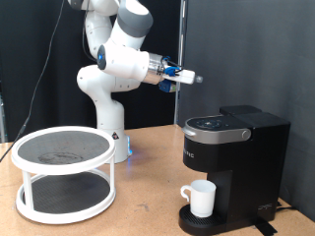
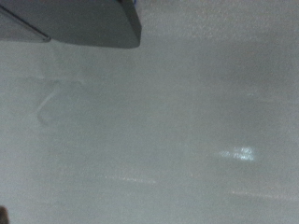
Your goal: Make a cup of coffee with the keurig machine
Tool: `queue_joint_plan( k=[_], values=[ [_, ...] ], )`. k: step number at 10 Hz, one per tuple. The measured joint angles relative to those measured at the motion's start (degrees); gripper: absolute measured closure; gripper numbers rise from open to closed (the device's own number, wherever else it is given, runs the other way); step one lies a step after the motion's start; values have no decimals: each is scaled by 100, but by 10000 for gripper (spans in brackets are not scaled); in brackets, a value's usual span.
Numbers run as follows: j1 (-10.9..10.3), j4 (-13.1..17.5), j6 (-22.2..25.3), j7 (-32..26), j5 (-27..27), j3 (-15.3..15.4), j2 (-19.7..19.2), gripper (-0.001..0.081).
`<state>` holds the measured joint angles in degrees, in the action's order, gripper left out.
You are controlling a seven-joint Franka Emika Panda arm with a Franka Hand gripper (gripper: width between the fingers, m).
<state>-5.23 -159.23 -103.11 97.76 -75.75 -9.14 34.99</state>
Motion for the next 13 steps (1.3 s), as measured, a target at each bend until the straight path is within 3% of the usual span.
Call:
queue_joint_plan(
  k=[1, 3, 6, 8, 10, 13],
  values=[
    [2, 41, -101, 12, 137, 61, -6, 72],
    [12, 333, -622, 328, 640, 485, 80, 72],
    [118, 879, -1639, 847, 2119, 1381, 133, 72],
    [176, 1264, -1678, 564, 3071, 1592, -191, 72],
    [188, 1230, -1684, 820, 2960, 1618, -165, 72],
    [623, 1494, -1714, 2196, 4935, 2448, -145, 72]
  ],
)
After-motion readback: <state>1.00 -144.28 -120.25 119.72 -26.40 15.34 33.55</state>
